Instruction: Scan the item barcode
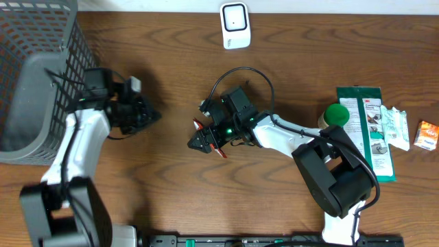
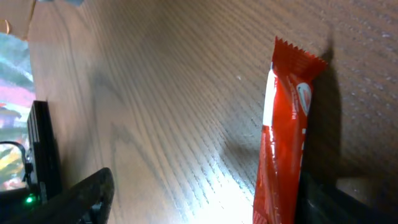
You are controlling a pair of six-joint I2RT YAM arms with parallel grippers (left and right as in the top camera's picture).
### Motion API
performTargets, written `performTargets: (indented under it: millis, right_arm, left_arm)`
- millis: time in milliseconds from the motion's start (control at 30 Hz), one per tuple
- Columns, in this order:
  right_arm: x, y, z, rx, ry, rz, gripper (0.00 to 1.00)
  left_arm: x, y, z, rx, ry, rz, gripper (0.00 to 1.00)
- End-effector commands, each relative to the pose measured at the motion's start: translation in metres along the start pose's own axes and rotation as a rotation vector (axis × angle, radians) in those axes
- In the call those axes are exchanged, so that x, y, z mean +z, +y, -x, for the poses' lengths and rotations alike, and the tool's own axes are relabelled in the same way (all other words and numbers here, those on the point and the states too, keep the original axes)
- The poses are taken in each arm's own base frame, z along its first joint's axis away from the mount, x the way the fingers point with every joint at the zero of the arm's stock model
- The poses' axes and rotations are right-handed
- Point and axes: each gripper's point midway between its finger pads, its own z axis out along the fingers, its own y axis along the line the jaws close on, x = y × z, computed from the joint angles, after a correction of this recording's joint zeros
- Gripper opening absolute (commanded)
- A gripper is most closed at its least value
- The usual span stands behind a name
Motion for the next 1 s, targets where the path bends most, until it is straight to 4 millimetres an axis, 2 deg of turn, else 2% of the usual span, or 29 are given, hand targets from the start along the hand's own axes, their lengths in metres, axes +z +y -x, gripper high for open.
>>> performTargets:
  millis: [0,100,133,167,267,333,567,733,867,967]
  right_arm:
    - [-0.006,-0.009,-0.003,0.045,0.007,0.008,0.91]
    - [-0.010,-0.006,-0.001,0.053,0.005,0.053,0.95]
    - [-0.012,-0.001,-0.001,0.039,0.006,0.093,0.97]
    - [-0.013,0.002,0.000,0.037,0.007,0.116,0.98]
    - [-0.017,0.007,0.000,0.041,0.009,0.158,0.99]
    - [-0.016,0.008,0.000,0.039,0.009,0.160,0.99]
    - [-0.014,0.013,-0.002,0.032,0.017,0.176,0.98]
    - [-0.017,0.027,0.001,0.009,0.014,0.253,0.96]
    - [-0.017,0.028,0.001,0.006,0.011,0.253,0.94]
    - [-0.015,0.021,0.003,0.007,0.003,0.213,0.94]
  left_arm:
    - [0.028,-0.029,-0.024,0.079,0.149,-0.241,0.11]
    - [0.038,-0.040,-0.024,0.070,0.182,-0.376,0.12]
    - [0.046,-0.037,-0.023,0.058,0.195,-0.391,0.24]
    - [0.053,-0.033,-0.026,0.045,0.212,-0.386,0.27]
    - [0.070,-0.026,-0.033,0.006,0.265,-0.405,0.54]
    - [0.076,-0.025,-0.035,0.023,0.268,-0.392,0.60]
    - [0.097,-0.019,-0.046,0.043,0.290,-0.233,0.61]
    - [0.101,-0.018,-0.047,0.063,0.287,-0.208,0.61]
    - [0.101,-0.018,-0.047,0.065,0.286,-0.204,0.60]
    - [0.103,-0.010,-0.045,0.070,0.274,-0.157,0.58]
